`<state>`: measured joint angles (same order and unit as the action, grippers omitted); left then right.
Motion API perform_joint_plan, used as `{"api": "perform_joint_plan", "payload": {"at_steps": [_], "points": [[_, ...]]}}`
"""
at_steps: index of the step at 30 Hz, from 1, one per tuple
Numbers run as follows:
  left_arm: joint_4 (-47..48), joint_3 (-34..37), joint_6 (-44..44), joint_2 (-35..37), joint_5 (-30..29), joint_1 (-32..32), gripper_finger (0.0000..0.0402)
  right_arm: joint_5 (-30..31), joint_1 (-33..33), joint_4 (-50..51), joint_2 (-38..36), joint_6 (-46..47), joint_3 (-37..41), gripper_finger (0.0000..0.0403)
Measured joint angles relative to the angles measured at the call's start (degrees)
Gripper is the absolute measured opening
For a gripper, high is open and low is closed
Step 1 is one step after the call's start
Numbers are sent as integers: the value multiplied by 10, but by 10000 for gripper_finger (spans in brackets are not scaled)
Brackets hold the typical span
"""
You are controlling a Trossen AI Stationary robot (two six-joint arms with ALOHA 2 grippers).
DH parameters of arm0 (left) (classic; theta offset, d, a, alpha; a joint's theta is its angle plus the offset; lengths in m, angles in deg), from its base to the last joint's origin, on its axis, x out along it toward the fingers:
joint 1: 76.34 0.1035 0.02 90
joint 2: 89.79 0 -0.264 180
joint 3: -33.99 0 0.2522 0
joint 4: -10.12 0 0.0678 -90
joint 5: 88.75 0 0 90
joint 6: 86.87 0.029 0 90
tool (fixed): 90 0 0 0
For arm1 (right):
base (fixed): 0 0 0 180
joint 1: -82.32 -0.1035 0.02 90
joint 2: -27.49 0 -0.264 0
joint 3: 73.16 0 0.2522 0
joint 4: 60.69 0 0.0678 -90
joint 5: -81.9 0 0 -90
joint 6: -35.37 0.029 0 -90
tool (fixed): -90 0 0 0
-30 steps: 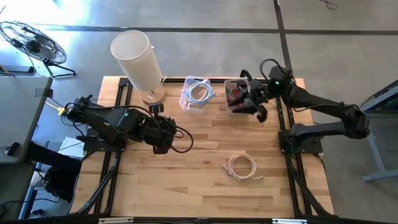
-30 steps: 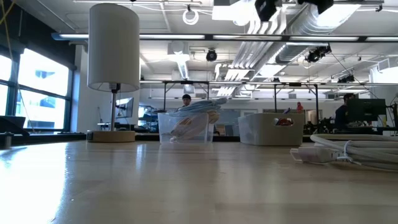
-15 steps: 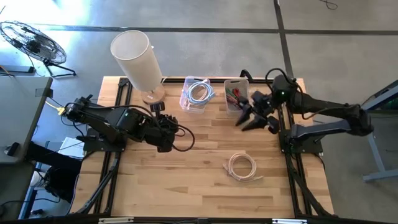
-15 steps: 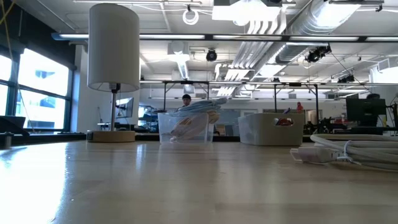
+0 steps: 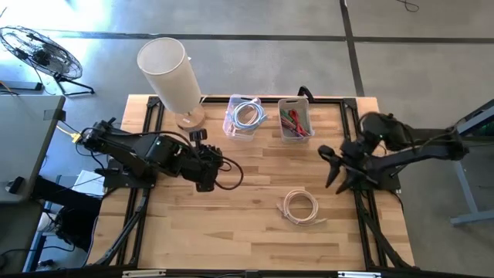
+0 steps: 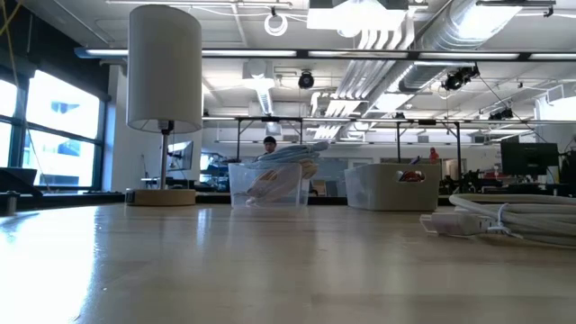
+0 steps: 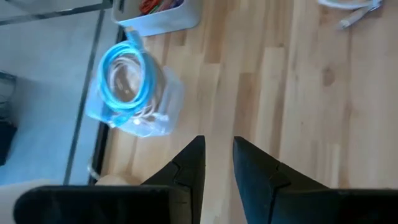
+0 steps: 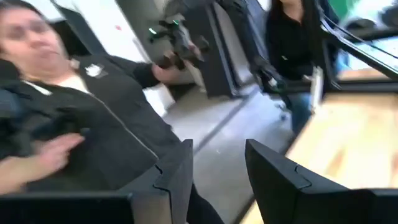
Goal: Pick & Place USB Port
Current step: Put the light yellow hdmi cable into the transparent bin
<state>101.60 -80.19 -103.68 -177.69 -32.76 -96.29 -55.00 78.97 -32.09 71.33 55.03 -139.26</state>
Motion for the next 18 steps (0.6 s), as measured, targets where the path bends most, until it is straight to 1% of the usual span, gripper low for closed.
{"api": "perform_joint_plan", "payload": {"at_steps": [3, 6, 9, 13, 18], "points": [[-7, 0, 4, -2, 16, -13, 78, 57, -60, 64, -21, -4, 0, 135], [-18, 0, 14, -8, 37, -32, 78, 138, -129, 127, -38, -13, 0, 125], [-16, 1, 6, -10, 34, -55, 78, 216, -194, 188, -37, -30, 0, 113], [-13, 0, -5, -14, 19, -78, 78, 298, -265, 231, -9, -20, 0, 104], [-11, 0, -5, -13, 15, -93, 78, 380, -316, 237, 50, -39, 0, 103]]}}
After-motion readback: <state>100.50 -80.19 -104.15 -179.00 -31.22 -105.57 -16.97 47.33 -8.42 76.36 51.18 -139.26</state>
